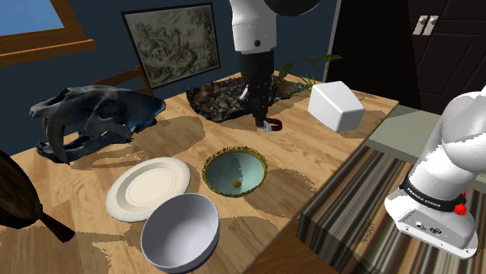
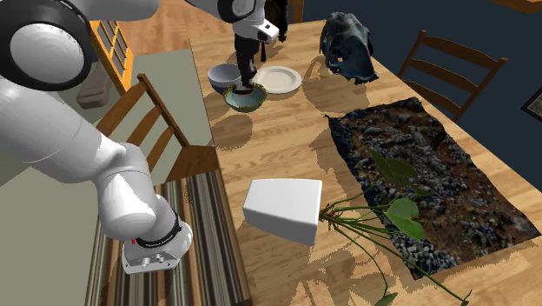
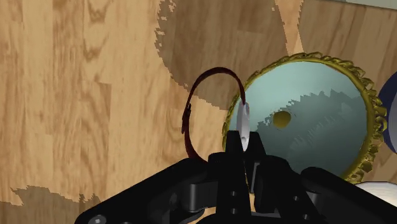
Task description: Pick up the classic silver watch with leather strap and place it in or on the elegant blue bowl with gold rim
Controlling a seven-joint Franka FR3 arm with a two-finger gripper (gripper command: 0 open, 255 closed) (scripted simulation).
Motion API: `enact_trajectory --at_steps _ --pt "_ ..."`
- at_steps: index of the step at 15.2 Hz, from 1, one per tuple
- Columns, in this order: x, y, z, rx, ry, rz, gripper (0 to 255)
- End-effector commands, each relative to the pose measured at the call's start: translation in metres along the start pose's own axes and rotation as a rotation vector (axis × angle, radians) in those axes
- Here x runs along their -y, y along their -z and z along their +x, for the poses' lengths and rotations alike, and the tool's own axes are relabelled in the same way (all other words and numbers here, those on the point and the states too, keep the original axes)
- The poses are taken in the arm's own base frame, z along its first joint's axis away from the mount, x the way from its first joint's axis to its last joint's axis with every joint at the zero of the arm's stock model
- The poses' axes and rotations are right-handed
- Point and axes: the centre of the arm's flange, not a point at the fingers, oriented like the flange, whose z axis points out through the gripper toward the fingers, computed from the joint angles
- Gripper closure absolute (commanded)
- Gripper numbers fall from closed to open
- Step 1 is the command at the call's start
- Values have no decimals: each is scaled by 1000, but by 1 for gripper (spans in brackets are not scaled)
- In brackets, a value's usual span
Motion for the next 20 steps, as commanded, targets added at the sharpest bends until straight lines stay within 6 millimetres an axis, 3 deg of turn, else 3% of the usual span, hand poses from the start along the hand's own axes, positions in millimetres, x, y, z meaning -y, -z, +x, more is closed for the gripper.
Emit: enact_trajectory --at_steps 1,7,20 --pt "25 2 8 0 -1 1 255" --pt "104 3 32 0 -1 1 255" --pt "100 -65 40 0 -1 1 255"
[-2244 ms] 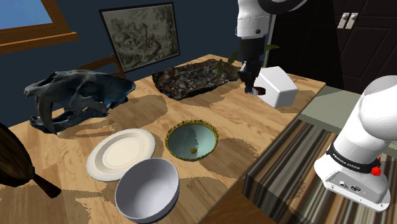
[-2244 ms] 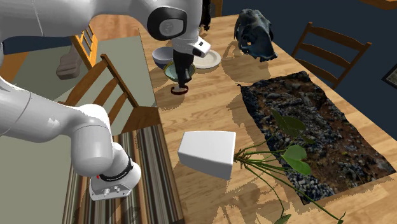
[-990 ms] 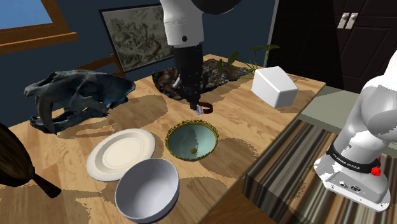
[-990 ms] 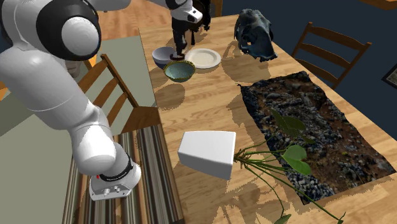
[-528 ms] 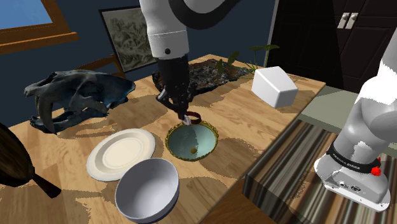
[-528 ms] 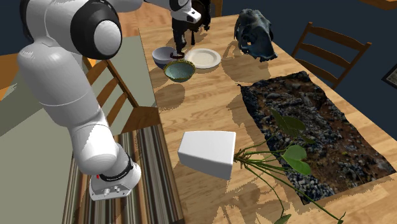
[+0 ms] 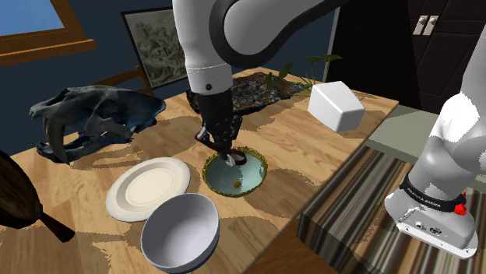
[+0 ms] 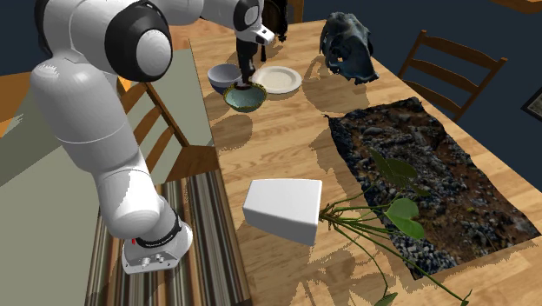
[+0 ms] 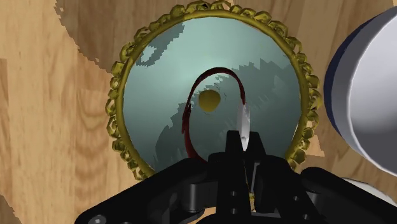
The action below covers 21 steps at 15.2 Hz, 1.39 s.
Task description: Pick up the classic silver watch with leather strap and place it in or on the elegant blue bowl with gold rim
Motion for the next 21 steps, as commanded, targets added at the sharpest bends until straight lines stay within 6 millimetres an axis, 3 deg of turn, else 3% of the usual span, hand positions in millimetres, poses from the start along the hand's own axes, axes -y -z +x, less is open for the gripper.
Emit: enact_trajectory --at_steps 1,3,10,11,16,20,21 --pt "-1 -10 1 0 0 0 255" --pt "-2 -18 2 0 0 0 255" --pt "-2 -18 2 0 0 0 255" --pt "-2 -18 2 0 0 0 0" --pt "-2 -18 2 0 0 0 0" --pt "-2 32 2 0 0 0 0" --pt "-2 32 2 0 0 0 0"
